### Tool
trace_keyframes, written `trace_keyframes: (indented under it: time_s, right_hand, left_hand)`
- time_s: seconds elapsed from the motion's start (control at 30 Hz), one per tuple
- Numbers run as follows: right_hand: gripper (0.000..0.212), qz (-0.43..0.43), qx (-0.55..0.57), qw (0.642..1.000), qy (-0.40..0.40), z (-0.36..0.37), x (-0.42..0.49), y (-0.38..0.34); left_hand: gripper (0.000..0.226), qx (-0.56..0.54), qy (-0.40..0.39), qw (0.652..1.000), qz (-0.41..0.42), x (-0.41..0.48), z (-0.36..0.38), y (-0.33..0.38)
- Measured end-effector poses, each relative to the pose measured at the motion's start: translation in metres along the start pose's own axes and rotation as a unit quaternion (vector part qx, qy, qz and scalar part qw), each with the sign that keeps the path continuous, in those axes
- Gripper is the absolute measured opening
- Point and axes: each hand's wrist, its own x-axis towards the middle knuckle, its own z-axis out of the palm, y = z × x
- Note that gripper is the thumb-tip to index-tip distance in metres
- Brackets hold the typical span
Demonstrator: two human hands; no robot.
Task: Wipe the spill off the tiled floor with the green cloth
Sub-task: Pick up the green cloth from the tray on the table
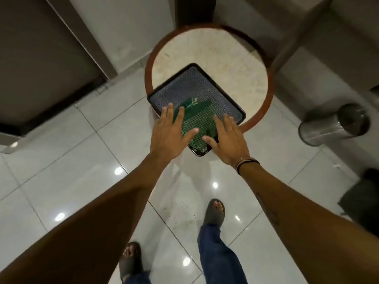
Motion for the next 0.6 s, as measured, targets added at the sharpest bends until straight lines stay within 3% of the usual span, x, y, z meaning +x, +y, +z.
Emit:
trace_keyframes:
  time_s: [0.13, 0.23, 0.37, 0.5, 0.6]
  right_hand:
    - [0.092, 0.017, 0.0, 1.0, 0.0, 0.047, 0.069, 0.032]
    - [0.091, 0.061, -0.011, 0.997, 0.045, 0.07, 0.097, 0.04]
    - [0.074, 0.074, 0.054, 0.994, 0.064, 0.073, 0.112, 0.037]
    - [0.049, 0.13, 0.266, 0.952, 0.074, 0.049, 0.103, 0.029]
    - [0.032, 0.166, 0.426, 0.888, 0.055, 0.017, 0.069, 0.016]
  left_hand:
    - [0.09, 0.006, 0.006, 0.999, -0.049, 0.062, 0.058, -0.006]
    - [0.087, 0.042, 0.009, 0.996, -0.077, 0.092, 0.09, -0.011]
    - [0.072, 0.06, 0.032, 0.993, -0.094, 0.111, 0.097, -0.012]
    - [0.04, -0.075, 0.017, 0.996, -0.054, 0.108, 0.074, -0.009]
    - [0.024, -0.252, 0.025, 0.964, -0.084, 0.076, 0.04, -0.003]
